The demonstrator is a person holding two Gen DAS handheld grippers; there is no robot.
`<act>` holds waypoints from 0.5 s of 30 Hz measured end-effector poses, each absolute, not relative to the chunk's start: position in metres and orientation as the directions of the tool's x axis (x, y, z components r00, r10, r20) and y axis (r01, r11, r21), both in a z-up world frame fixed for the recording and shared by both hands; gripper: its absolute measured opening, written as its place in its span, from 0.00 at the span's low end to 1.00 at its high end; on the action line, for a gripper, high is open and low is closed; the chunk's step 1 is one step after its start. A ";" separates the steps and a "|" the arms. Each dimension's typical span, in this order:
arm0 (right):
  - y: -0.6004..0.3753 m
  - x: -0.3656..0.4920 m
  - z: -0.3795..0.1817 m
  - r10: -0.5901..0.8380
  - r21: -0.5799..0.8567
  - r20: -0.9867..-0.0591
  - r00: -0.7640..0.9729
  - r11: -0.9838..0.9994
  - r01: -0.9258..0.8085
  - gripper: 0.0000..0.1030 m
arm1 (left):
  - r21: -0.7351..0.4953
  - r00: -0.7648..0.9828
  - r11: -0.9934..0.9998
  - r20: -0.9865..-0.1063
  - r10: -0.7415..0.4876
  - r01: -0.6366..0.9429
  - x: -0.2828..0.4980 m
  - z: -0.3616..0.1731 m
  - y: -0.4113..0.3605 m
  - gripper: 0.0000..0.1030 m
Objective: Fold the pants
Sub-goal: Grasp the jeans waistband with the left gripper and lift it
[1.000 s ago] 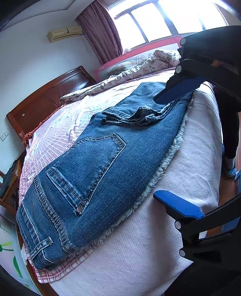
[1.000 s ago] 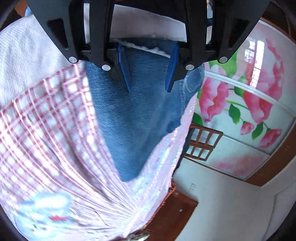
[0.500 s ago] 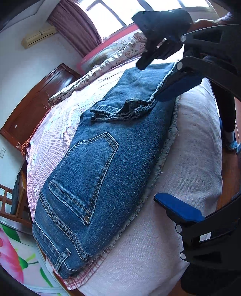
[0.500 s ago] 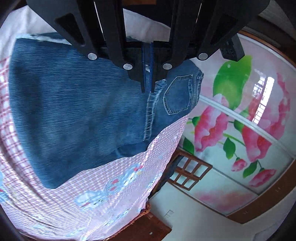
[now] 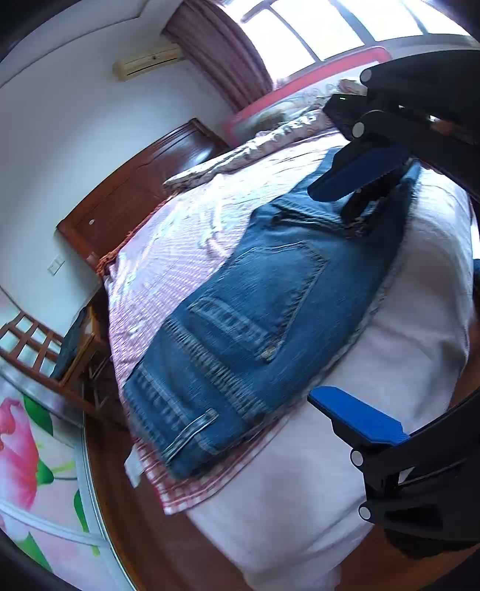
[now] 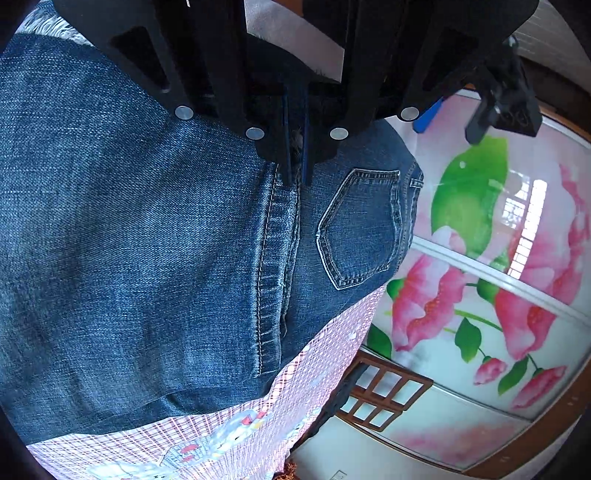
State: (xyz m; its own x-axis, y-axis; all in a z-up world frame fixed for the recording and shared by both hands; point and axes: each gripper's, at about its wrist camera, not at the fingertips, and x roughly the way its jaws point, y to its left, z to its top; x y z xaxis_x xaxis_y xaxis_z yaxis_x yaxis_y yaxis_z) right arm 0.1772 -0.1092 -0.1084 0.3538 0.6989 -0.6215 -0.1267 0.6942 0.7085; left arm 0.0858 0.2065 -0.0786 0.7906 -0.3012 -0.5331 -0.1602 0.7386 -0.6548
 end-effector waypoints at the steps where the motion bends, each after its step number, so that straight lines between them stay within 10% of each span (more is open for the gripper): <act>1: -0.109 0.178 -0.109 0.701 0.715 -0.618 0.355 0.690 -0.118 0.02 | -0.660 0.801 0.727 -0.532 -0.274 -0.190 0.089 -0.076 0.222 0.97; 15: -0.102 0.181 -0.108 0.696 0.707 -0.622 0.359 0.696 -0.127 0.02 | -0.865 0.821 0.371 -0.464 -0.333 -0.338 0.122 -0.123 0.312 0.97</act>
State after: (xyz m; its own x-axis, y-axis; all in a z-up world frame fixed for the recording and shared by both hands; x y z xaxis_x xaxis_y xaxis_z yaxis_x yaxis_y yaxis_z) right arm 0.1809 -0.1024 -0.1075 0.3587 0.6964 -0.6216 -0.1268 0.6960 0.7067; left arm 0.1222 0.3121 -0.1233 0.8211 -0.3331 -0.4635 -0.3379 0.3708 -0.8651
